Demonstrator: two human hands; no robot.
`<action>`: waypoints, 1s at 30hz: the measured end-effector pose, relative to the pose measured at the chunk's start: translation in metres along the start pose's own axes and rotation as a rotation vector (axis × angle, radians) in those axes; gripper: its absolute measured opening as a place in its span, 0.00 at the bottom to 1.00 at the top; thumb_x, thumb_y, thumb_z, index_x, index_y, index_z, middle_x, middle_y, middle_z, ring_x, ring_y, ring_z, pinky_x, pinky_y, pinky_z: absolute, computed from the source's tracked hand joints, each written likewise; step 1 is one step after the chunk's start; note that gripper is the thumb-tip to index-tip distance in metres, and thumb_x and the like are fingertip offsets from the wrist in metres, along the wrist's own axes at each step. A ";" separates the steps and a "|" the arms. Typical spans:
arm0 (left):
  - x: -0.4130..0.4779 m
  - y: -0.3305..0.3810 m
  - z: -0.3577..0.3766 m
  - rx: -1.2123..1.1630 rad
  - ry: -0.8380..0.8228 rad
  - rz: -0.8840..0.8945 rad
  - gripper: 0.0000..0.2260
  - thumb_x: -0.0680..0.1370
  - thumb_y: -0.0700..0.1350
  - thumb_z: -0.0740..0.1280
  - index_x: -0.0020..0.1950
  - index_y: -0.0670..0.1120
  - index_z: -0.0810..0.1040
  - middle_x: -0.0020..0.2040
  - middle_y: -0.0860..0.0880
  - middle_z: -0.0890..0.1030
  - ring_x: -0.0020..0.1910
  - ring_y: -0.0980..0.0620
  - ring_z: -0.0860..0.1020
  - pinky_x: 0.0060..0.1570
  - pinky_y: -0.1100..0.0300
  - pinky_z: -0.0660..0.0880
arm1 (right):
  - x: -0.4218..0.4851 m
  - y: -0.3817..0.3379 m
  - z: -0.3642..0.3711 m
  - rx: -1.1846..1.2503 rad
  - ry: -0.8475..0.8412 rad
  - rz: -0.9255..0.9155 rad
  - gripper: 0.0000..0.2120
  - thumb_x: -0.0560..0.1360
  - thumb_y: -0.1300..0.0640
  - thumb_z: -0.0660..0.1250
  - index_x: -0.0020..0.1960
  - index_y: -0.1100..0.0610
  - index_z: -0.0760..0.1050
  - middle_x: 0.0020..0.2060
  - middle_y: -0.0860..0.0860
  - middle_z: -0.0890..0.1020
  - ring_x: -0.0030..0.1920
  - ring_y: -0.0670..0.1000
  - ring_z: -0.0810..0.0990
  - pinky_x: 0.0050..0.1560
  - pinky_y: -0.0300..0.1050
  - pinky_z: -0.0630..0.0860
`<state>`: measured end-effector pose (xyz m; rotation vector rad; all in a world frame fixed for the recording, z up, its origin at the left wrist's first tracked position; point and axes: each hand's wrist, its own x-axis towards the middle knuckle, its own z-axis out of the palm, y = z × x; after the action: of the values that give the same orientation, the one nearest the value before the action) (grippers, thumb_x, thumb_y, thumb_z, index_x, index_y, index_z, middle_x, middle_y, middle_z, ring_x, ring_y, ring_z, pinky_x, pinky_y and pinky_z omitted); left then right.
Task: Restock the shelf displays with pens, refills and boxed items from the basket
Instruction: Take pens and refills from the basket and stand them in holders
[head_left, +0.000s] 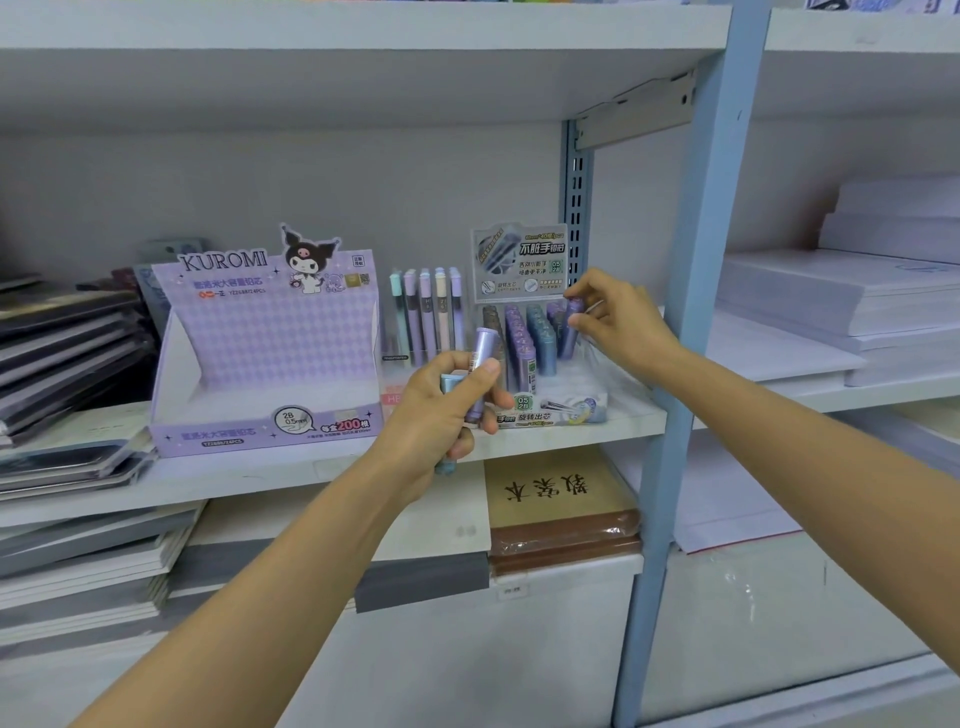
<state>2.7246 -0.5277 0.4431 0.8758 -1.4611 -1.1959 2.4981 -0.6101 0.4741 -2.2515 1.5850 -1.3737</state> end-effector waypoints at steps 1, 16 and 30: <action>0.000 0.000 0.000 0.000 0.006 0.004 0.08 0.80 0.47 0.65 0.53 0.43 0.73 0.39 0.48 0.83 0.29 0.56 0.74 0.20 0.67 0.62 | 0.002 0.000 -0.003 -0.007 -0.026 0.008 0.09 0.76 0.64 0.69 0.55 0.59 0.75 0.46 0.55 0.80 0.43 0.57 0.80 0.50 0.49 0.78; 0.003 -0.001 -0.002 0.018 0.071 0.041 0.07 0.79 0.46 0.66 0.53 0.44 0.77 0.38 0.49 0.83 0.33 0.55 0.79 0.18 0.67 0.63 | 0.015 0.000 -0.002 -0.082 -0.152 -0.001 0.09 0.74 0.66 0.70 0.53 0.60 0.75 0.42 0.53 0.78 0.41 0.55 0.77 0.52 0.54 0.78; 0.000 0.003 0.001 0.046 0.071 0.033 0.13 0.78 0.47 0.68 0.58 0.40 0.75 0.39 0.47 0.84 0.33 0.56 0.79 0.20 0.67 0.65 | -0.001 -0.003 0.012 -0.063 0.061 -0.026 0.08 0.78 0.58 0.66 0.54 0.61 0.79 0.54 0.55 0.72 0.52 0.51 0.73 0.56 0.41 0.70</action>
<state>2.7238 -0.5270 0.4459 0.9133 -1.4448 -1.0999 2.5086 -0.6124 0.4678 -2.2954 1.6458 -1.4316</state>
